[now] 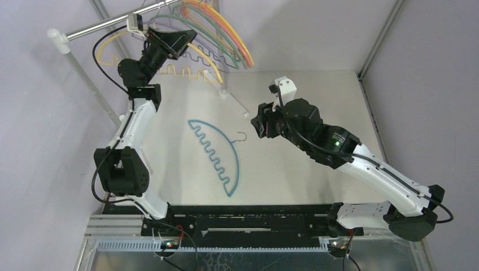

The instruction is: Organize the hangers

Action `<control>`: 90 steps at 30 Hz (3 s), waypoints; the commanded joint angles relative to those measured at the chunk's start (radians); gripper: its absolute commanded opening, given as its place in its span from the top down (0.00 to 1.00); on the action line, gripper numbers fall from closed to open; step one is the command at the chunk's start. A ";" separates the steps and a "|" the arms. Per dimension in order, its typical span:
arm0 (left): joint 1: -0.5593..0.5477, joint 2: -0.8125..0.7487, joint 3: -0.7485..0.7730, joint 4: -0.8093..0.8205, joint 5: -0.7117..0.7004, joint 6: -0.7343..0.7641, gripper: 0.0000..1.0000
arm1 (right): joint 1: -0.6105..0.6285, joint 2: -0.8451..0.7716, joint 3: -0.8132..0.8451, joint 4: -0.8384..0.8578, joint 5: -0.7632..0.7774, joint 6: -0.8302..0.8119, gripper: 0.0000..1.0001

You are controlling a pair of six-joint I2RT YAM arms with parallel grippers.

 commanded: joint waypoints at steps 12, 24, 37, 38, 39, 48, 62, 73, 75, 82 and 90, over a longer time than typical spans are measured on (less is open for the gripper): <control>0.027 0.063 0.133 0.005 -0.068 -0.069 0.86 | -0.023 0.048 0.076 -0.005 -0.033 -0.031 0.42; 0.027 -0.008 0.060 -0.057 -0.179 -0.051 0.55 | -0.057 0.069 0.070 -0.011 -0.097 -0.031 0.41; 0.027 0.016 0.085 -0.054 -0.233 -0.094 0.50 | -0.082 0.062 0.052 -0.020 -0.125 -0.035 0.40; 0.027 0.017 0.093 -0.059 -0.237 -0.095 0.49 | -0.083 0.061 0.049 -0.019 -0.129 -0.035 0.40; 0.027 0.020 0.101 -0.058 -0.241 -0.099 0.48 | -0.085 0.061 0.046 -0.019 -0.132 -0.032 0.40; 0.027 0.015 0.085 -0.035 -0.311 -0.155 0.48 | -0.091 0.069 0.038 -0.020 -0.150 -0.030 0.40; 0.025 0.037 0.043 0.096 -0.433 -0.320 0.48 | -0.093 0.079 0.032 -0.023 -0.174 -0.030 0.40; 0.027 0.070 0.041 0.109 -0.472 -0.397 0.48 | -0.094 0.081 0.026 -0.020 -0.173 -0.034 0.40; 0.028 0.087 0.055 0.124 -0.481 -0.422 0.49 | -0.094 0.083 0.026 -0.022 -0.176 -0.034 0.40; 0.029 0.119 0.061 0.139 -0.511 -0.465 0.49 | -0.096 0.090 0.033 -0.022 -0.178 -0.041 0.40; 0.033 0.139 0.142 0.096 -0.491 -0.440 0.49 | -0.099 0.101 0.038 -0.025 -0.178 -0.048 0.40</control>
